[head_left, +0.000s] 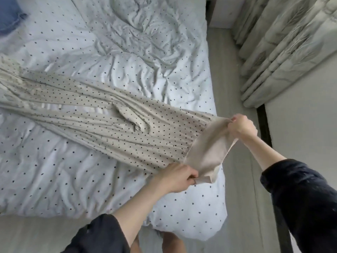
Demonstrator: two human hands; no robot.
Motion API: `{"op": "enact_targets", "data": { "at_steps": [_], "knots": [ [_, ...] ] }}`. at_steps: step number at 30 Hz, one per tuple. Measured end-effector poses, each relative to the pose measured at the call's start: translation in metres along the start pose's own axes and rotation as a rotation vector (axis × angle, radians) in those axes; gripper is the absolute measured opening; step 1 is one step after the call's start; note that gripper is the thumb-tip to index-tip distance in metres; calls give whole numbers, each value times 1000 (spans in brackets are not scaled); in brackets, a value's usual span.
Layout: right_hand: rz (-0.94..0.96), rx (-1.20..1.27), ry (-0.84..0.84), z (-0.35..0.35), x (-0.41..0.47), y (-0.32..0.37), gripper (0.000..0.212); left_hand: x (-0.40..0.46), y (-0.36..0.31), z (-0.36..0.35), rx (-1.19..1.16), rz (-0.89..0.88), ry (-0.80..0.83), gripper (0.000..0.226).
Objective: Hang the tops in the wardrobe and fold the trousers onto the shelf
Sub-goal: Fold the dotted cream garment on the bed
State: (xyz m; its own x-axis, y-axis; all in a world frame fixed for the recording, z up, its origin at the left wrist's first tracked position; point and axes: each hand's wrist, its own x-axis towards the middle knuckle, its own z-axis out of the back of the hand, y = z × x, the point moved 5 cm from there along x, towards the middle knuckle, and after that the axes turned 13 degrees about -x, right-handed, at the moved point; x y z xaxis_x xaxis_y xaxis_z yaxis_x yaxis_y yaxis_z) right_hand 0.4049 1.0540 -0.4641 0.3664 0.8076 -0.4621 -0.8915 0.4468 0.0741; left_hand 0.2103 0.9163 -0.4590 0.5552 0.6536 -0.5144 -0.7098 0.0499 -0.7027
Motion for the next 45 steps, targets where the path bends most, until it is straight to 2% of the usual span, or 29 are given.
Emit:
{"op": "enact_targets", "data": {
  "at_steps": [5, 9, 11, 15, 17, 23, 27, 30, 34, 36, 38, 40, 41, 43, 45],
  "knots": [
    [15, -119, -102, 9, 15, -16, 33, 47, -26, -35, -27, -63, 40, 25],
    [34, -80, -3, -35, 8, -15, 38, 53, 4, -64, -90, 18, 148, 37],
    [71, -69, 69, -62, -6, -9, 41, 44, 23, -60, -75, 4, 70, 39],
    [216, -48, 73, -106, -49, 26, 42, 0, 70, -20, 56, -225, -363, 44],
    [296, -22, 38, -120, -72, 53, 39, -28, 112, 0, 125, -179, -462, 50],
    [581, -29, -210, -144, -143, 153, 29, -99, 220, 67, 343, 71, -574, 63],
    [678, -162, -218, -180, -182, 211, 34, -126, 267, 104, 500, 33, -595, 60],
    [602, -294, -209, -203, -196, 252, 47, -130, 293, 139, 612, -68, -648, 52],
    [517, -345, -300, -214, -203, 301, 57, -129, 310, 176, 660, -163, -667, 31],
    [502, -360, -326, -217, -212, 325, 51, -143, 315, 186, 632, -205, -692, 21],
    [476, -349, -335, -218, -220, 339, 38, -160, 318, 187, 594, -247, -678, 25],
    [443, -334, -343, -219, -226, 344, 33, -179, 328, 179, 610, -250, -604, 10],
    [433, -324, -337, -219, -230, 343, 34, -188, 336, 175, 615, -242, -561, 9],
    [445, -338, -335, -222, -237, 334, 38, -201, 353, 169, 623, -211, -482, 30],
    [470, -357, -313, -228, -244, 322, 39, -210, 364, 175, 627, -198, -485, 26]
  ]
}}
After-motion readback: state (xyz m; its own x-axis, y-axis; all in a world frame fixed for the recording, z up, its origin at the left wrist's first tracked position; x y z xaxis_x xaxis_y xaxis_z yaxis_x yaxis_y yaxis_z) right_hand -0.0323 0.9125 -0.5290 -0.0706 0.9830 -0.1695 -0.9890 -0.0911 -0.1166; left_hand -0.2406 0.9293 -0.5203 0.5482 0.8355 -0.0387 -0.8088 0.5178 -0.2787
